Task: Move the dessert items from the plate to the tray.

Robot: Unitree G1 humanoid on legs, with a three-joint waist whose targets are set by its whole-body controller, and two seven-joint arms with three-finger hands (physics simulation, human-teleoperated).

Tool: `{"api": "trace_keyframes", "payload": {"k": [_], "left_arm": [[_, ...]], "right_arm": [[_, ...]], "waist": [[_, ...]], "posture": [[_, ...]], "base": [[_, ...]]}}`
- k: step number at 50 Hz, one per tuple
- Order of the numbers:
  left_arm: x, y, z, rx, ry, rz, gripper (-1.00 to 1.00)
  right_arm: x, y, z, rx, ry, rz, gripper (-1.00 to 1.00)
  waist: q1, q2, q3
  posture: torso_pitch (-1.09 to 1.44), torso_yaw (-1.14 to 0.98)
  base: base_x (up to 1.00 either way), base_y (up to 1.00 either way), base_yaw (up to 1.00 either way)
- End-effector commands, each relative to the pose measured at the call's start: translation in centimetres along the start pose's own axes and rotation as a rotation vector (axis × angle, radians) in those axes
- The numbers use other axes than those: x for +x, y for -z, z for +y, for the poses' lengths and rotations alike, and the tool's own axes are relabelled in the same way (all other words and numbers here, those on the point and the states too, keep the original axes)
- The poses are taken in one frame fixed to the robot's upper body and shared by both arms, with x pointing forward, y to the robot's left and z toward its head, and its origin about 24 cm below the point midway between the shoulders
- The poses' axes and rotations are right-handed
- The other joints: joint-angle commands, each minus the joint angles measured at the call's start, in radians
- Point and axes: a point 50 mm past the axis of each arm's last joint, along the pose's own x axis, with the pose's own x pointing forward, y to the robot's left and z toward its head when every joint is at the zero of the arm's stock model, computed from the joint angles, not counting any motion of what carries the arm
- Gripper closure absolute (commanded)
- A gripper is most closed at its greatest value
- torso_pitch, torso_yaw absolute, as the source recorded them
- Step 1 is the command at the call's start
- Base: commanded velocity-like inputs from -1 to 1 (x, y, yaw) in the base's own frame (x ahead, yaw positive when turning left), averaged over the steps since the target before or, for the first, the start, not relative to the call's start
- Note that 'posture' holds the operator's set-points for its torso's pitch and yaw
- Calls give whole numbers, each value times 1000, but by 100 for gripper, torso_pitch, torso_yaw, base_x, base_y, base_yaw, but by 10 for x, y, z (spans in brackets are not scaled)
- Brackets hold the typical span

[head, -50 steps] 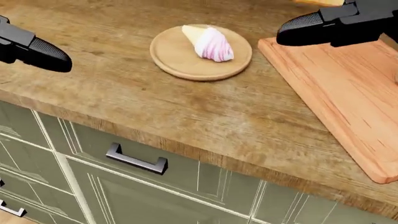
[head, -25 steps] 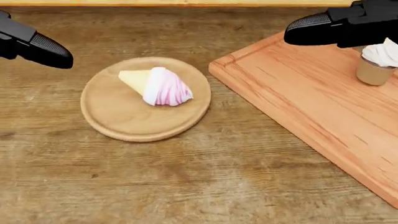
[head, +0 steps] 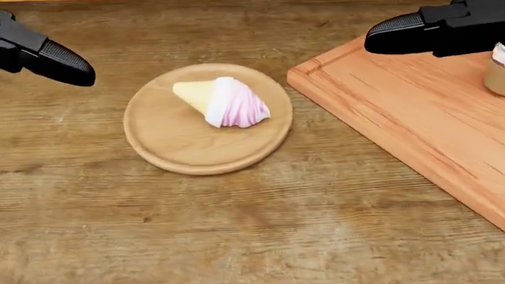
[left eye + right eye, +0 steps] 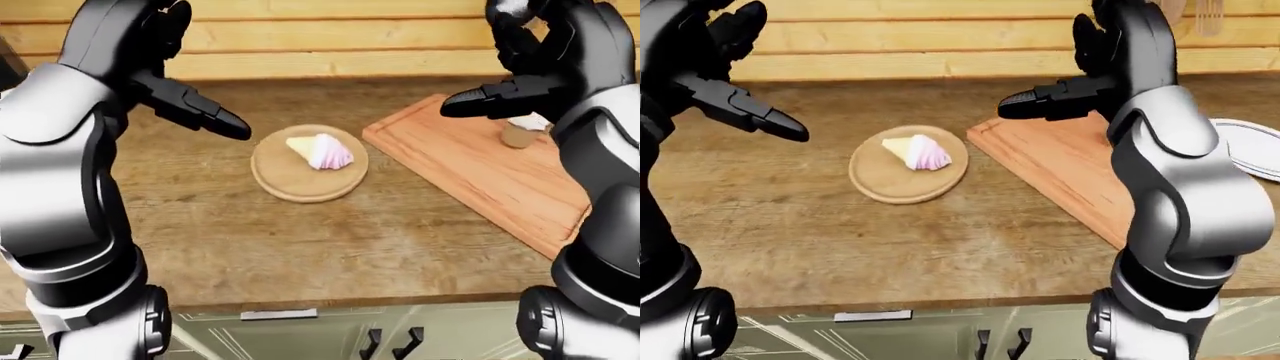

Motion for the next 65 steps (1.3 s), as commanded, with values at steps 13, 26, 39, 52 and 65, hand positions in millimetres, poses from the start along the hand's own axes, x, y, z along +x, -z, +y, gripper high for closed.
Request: {"api": "trace_keyframes", "payload": {"k": [13,26,39,52,65], "left_arm": [[-3,-4,7,16,-45,-31,-100],[-3,1,4,15,-39,-25,-100],[-3,5,1,12,-35,-23,-100],[-5,5,3,11,-37,-22,-100],[-5,4,3,10,-38,-23,-100]], "right_arm": [[-2,-18,12,-25,-73,-32,-100],[12,-18,33,-78,-203,40,-100],[29,-12,49,-181,-323,121,-100],[36,-9,72,-274,-398,128,-100],[33,8,98,-300,-479,156,-100]], "waist": [[-9,-36,17],[-9,-37,-1],[-12,-16,-10],[-17,1,-26],[-21,8,-21]], "posture": [[0,0],[0,0],[0,0],[0,0],[0,0]], "base": [[0,0,0],[0,0,0],[0,0,0],[0,0,0],[0,0,0]]}}
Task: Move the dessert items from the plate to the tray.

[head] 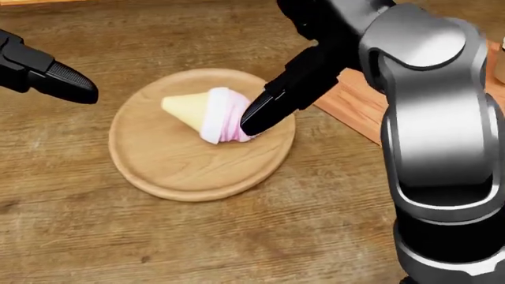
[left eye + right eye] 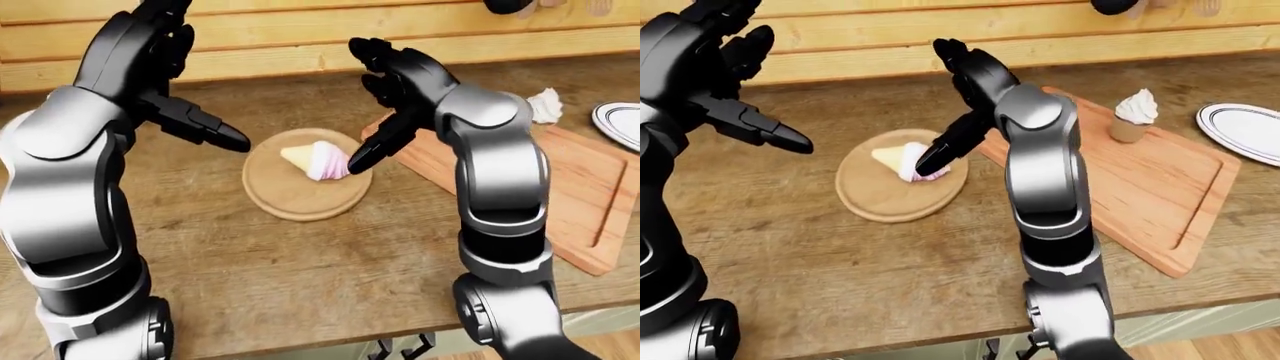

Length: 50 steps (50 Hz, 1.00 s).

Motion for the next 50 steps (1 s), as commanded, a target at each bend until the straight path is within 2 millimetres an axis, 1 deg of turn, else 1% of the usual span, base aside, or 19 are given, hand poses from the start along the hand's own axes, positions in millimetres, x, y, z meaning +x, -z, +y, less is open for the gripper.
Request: {"api": "trace_keyframes", "payload": {"k": [1,5,8,15,21,32,34,39,44,48,50], "left_arm": [[-4,-14,7,29,-40,-68,-100],[-5,-13,7,28,-41,-67,-100],[-6,-12,8,27,-42,-66,-100],[-6,-10,6,27,-39,-63,-100],[-6,-7,6,20,-37,-60,-100],[-8,-2,8,18,-42,-55,-100],[-9,-1,8,18,-42,-54,-100],[-8,1,9,16,-44,-52,-100],[-10,2,10,11,-45,-49,-100],[-10,4,10,9,-44,-48,-100],[-9,4,11,8,-45,-47,-100]], "right_arm": [[-5,-16,-1,-48,26,-69,-100],[0,-12,8,-59,5,-60,-100],[3,-12,13,-66,-8,-59,-100],[17,-10,27,-97,-40,-47,-100],[28,-4,34,-120,-51,-29,-98],[48,13,45,-171,-54,10,-76],[50,16,44,-172,-48,13,-74],[55,22,49,-187,-52,27,-58],[57,25,50,-203,-52,36,-51],[60,30,48,-217,-43,47,-49],[61,31,47,-224,-40,50,-43]], "waist": [[1,3,-30],[-2,5,-28],[-4,6,-26],[-9,10,-25],[-13,16,-24],[-17,27,-27],[-17,28,-28],[-15,30,-32],[-12,29,-35],[-10,27,-38],[-9,26,-40]], "posture": [[0,0],[0,0],[0,0],[0,0],[0,0],[0,0],[0,0],[0,0],[0,0],[0,0],[0,0]], "base": [[0,0,0],[0,0,0],[0,0,0],[0,0,0],[0,0,0],[0,0,0],[0,0,0],[0,0,0],[0,0,0],[0,0,0],[0,0,0]]}}
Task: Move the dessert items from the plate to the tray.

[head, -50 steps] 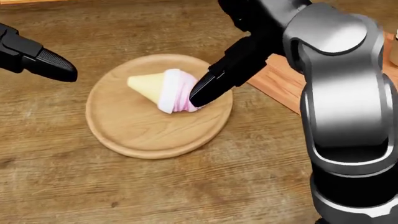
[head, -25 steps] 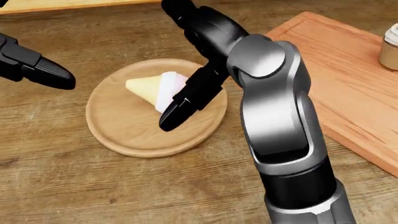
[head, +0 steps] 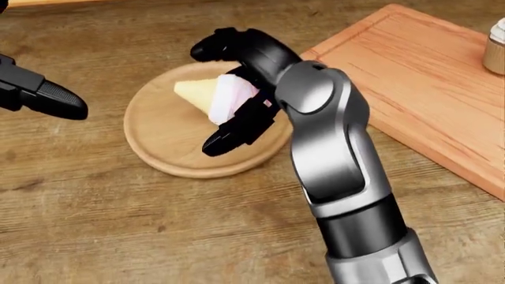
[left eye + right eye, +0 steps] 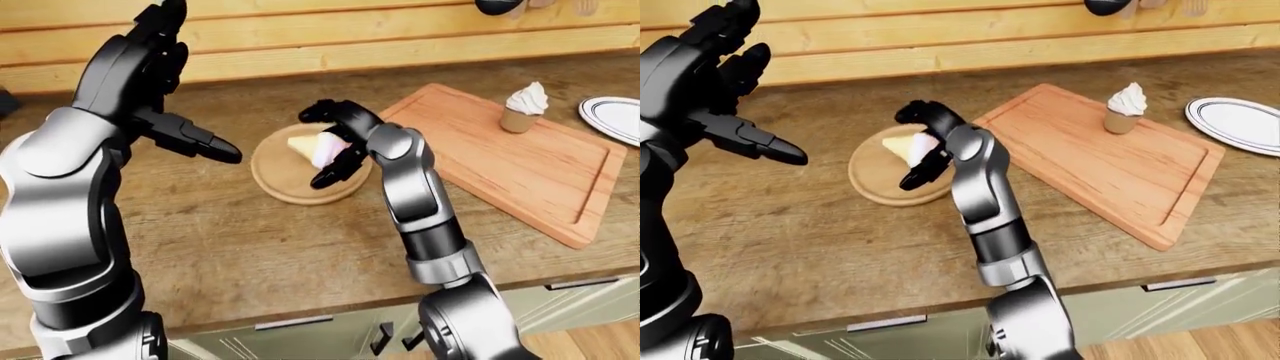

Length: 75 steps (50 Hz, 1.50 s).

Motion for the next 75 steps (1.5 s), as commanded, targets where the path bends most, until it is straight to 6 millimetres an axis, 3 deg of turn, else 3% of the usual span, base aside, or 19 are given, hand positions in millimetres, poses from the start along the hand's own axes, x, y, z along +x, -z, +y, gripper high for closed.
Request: {"api": "trace_keyframes", "payload": {"k": [1,13,17,23,30,35,40,47,53,59,63,70,75], "left_arm": [[-3,-15,6,28,-35,-72,-100],[-6,-16,7,14,-30,-73,-100],[-5,-14,6,11,-30,-73,-100],[-8,-16,7,11,-31,-73,-100],[-6,-15,7,12,-31,-74,-100],[-7,-17,6,12,-29,-75,-100],[-8,-20,7,12,-28,-78,-100],[-7,-22,3,13,-24,-79,-100],[-7,-21,1,12,-19,-79,-100],[-7,-15,1,11,-22,-73,-100],[-7,-15,0,12,-19,-72,-100],[-7,-15,-1,14,-17,-71,-100],[-8,-15,0,13,-18,-70,-100]], "right_arm": [[-3,-15,-6,-31,29,-61,-39],[-2,-13,-5,-134,63,-54,-2],[1,-15,-8,-183,105,-71,22],[-4,-31,-24,-205,184,-126,100],[-29,-59,-58,-221,247,-164,100],[-44,-65,-81,-215,285,-164,100],[-61,-55,-111,-208,350,-124,100],[-86,-10,-149,-253,451,30,100],[-91,15,-160,-306,493,188,100],[-93,29,-164,-323,514,276,99],[-92,39,-165,-345,531,338,74],[-89,51,-167,-355,539,381,70],[-89,59,-167,-354,546,394,53]], "waist": [[0,6,-26],[3,5,-32],[4,6,-33],[3,7,-35],[4,4,-25],[3,0,-18],[2,-6,-15],[6,-13,-12],[3,-15,-13],[1,-14,-13],[2,-14,-15],[3,-17,-18],[5,-18,-21]], "posture": [[0,0],[0,0],[0,0],[0,0],[0,0],[0,0],[0,0],[0,0],[0,0],[0,0],[0,0],[0,0],[0,0]], "base": [[0,0,0],[0,0,0],[0,0,0],[0,0,0],[0,0,0],[0,0,0],[0,0,0],[0,0,0],[0,0,0],[0,0,0],[0,0,0],[0,0,0],[0,0,0]]}}
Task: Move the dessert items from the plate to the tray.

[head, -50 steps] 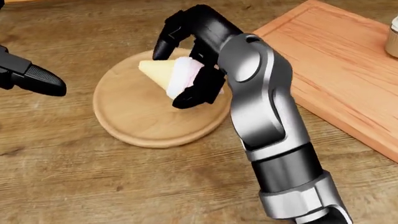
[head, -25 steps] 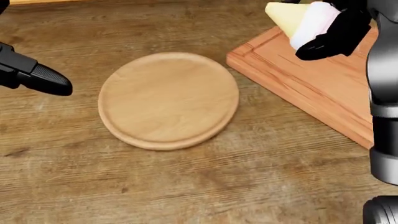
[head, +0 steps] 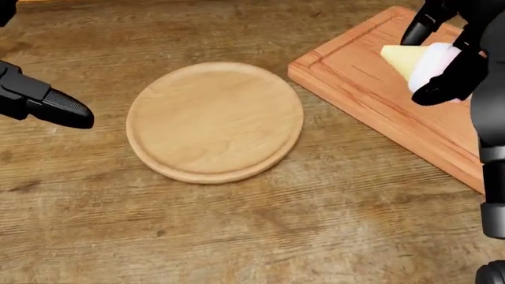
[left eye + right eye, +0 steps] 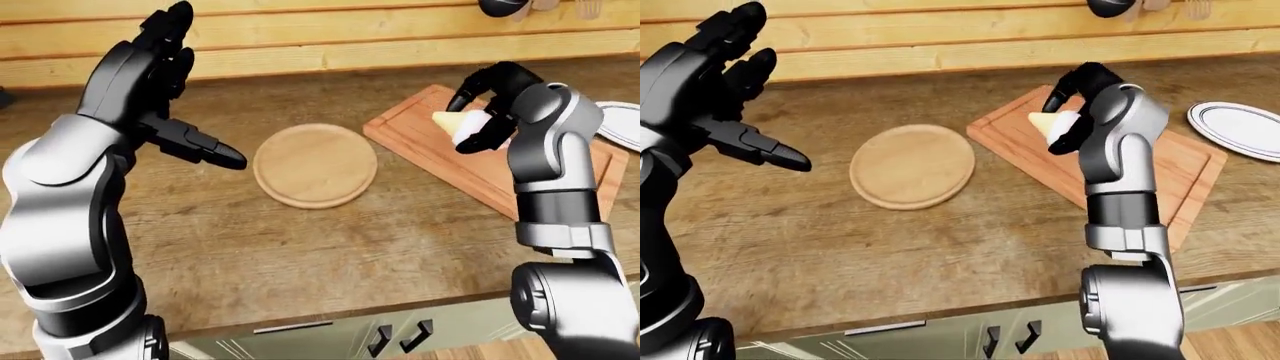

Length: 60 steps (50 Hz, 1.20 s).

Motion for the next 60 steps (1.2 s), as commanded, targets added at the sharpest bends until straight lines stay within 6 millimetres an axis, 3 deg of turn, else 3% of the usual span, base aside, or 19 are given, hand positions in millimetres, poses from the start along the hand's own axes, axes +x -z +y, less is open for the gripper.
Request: {"api": "trace_keyframes", "payload": {"k": [1,12,19,23,28,33,41,44,50,55,60], "left_arm": [[-3,-14,5,31,-33,-70,-100],[-3,-15,4,35,-30,-71,-100],[-2,-16,5,35,-31,-72,-100],[-3,-16,6,36,-32,-72,-100],[-4,-17,6,36,-31,-72,-100],[-5,-20,5,38,-29,-75,-100],[-7,-28,9,38,-35,-88,-100],[-9,-33,12,36,-40,-94,-100],[-23,-38,22,63,-43,-109,-100],[-42,-47,35,73,-76,-124,-100],[-59,-47,53,89,-198,-113,-100]], "right_arm": [[-9,-10,-22,-5,96,-49,51],[-9,0,-20,-6,92,-30,11],[-9,0,-20,-10,87,-34,-27],[-9,0,-19,-11,85,-36,-64],[-11,1,-22,-13,89,-36,-70],[-20,-9,-41,23,109,-74,-66],[-54,-23,-80,97,146,-167,-60],[-74,-25,-98,116,174,-210,-59],[-120,-19,-113,117,188,-296,-67],[-158,3,-133,201,228,-322,-72],[-185,37,-138,260,283,-304,-81]], "waist": [[0,-1,-31],[2,-4,-33],[3,-5,-32],[2,-5,-32],[2,-6,-32],[3,-5,-31],[2,-5,-22],[2,-7,-19],[2,-10,-11],[0,-11,-5],[4,-17,3]], "posture": [[0,0],[0,0],[0,0],[0,0],[0,0],[0,0],[0,0],[0,0],[0,0],[0,0],[0,0]], "base": [[0,0,0],[0,0,0],[0,0,0],[0,0,0],[0,0,0],[0,0,0],[0,0,0],[0,0,0],[0,0,0],[0,0,0],[0,0,0]]}}
